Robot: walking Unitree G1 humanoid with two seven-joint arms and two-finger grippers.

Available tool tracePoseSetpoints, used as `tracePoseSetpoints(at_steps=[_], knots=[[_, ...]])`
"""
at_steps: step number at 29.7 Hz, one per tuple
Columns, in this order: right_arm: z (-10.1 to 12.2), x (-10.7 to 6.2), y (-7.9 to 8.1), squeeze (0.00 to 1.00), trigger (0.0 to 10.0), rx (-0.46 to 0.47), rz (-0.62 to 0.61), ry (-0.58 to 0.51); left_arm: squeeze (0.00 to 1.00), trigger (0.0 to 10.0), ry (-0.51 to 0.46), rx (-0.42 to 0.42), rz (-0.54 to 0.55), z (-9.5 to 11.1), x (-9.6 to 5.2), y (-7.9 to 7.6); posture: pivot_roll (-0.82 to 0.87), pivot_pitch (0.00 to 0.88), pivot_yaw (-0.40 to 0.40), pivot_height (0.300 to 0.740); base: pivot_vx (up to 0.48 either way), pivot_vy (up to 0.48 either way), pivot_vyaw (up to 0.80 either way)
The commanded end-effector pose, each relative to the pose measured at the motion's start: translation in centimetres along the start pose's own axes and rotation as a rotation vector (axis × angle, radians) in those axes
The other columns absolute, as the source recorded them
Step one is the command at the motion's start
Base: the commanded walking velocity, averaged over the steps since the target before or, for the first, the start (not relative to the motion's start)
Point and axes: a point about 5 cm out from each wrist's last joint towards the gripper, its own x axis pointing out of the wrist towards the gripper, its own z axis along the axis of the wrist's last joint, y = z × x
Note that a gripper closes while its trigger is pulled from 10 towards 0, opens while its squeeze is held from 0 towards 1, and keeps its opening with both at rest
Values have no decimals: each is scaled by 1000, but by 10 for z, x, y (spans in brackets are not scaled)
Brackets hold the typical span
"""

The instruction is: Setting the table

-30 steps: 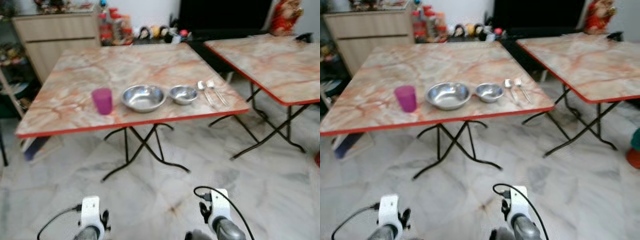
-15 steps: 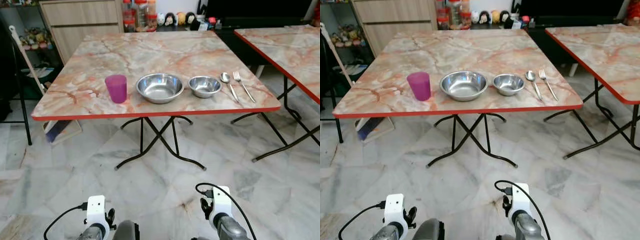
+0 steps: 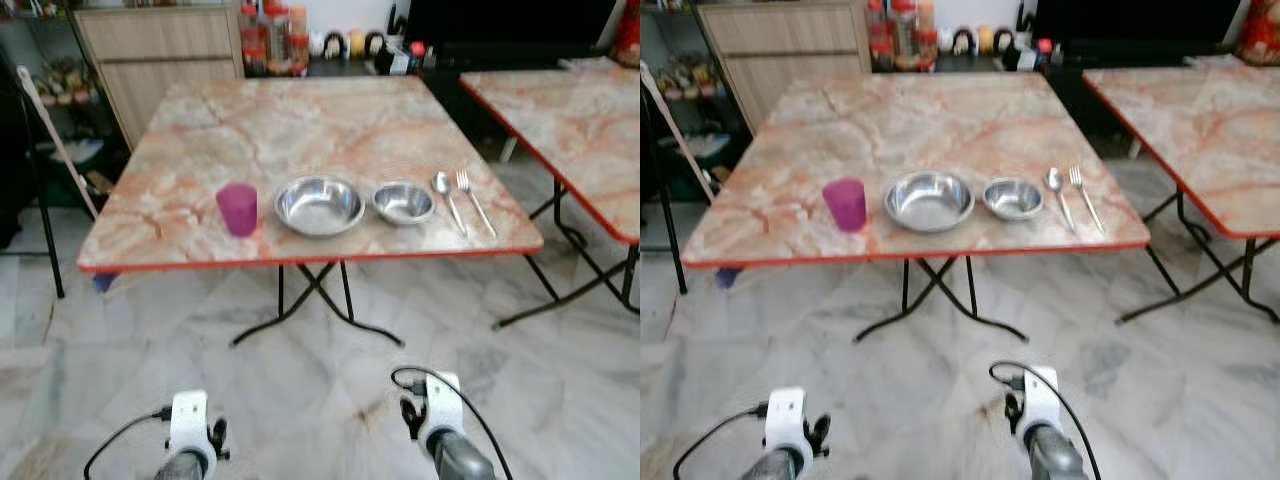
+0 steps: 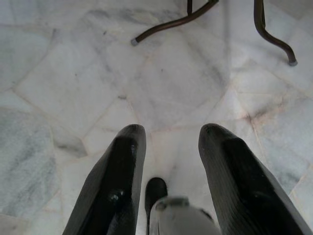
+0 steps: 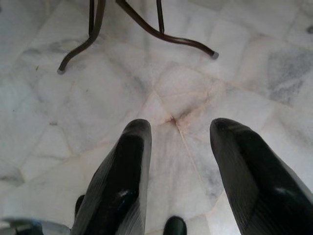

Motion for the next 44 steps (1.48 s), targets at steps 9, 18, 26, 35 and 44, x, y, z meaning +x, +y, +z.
tracePoseSetpoints(at_steps=[9,18,26,35,44], knots=[[3,1,0,0,10000,5,2,-4,0,10000,10,-7,8,0,1,1,122,0,-37,740,0,0,0],[3,1,1,0,10000,-10,-1,1,0,10000,2,-6,13,3,1,2,123,0,-38,740,95,0,0],[4,1,1,0,10000,-30,-1,-2,0,10000,1,-9,10,3,1,3,122,0,-36,740,367,0,0],[3,1,3,0,10000,-42,3,-2,0,10000,1,-7,7,3,1,3,123,0,-34,740,388,0,333],[2,1,1,0,10000,-29,-7,3,0,10000,4,2,5,2,0,3,123,0,-31,740,284,0,0]])
